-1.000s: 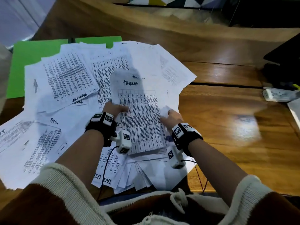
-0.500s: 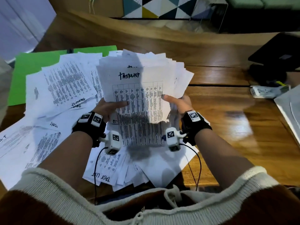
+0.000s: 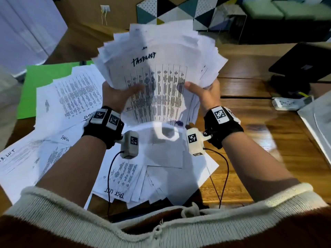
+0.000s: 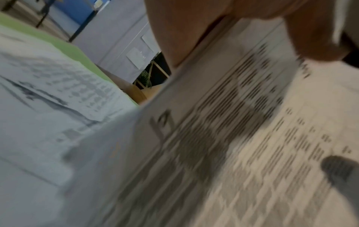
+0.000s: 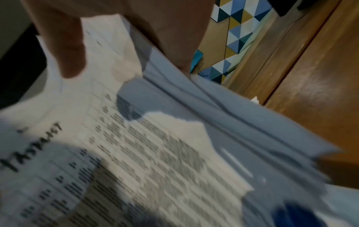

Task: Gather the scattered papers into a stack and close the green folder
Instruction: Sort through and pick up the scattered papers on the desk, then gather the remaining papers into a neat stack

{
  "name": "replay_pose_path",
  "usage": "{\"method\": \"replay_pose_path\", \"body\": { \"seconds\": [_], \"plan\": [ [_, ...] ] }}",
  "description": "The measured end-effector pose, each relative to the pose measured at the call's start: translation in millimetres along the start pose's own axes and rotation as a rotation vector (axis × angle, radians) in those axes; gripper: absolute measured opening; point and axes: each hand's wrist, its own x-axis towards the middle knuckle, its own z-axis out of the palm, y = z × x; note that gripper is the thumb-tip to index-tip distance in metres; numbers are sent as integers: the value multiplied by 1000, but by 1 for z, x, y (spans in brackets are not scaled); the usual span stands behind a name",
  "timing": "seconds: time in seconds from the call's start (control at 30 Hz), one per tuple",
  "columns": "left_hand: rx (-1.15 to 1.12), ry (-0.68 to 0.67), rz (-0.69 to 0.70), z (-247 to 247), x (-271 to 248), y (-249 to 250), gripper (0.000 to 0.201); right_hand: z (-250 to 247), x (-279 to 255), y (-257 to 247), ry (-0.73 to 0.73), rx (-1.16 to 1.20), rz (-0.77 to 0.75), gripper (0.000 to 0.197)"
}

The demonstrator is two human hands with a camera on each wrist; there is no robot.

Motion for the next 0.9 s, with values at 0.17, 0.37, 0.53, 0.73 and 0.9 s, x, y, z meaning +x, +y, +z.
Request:
{"method": "replay_pose_path", "body": {
  "seconds": [0.17,0.37,0.53,0.73,0.9],
  "plan": [
    [-7,-146,7,-17,-5,-18,89,-10,-11,14,-4,91,56,68],
    [-31,-191,24,-9,-4,-19,56,1,-9,12,-92,128,75,62],
    [-62,-133,57,-1,10,-5,62,8,4,3,-16,122,-28,46],
    [347,-234,266,1,19,56,58,0,-3,17,-43,78,54,53],
    [1293,-597,289,39,22,111,59,-4,-9,34,-24,29,171,56]
  ]
}}
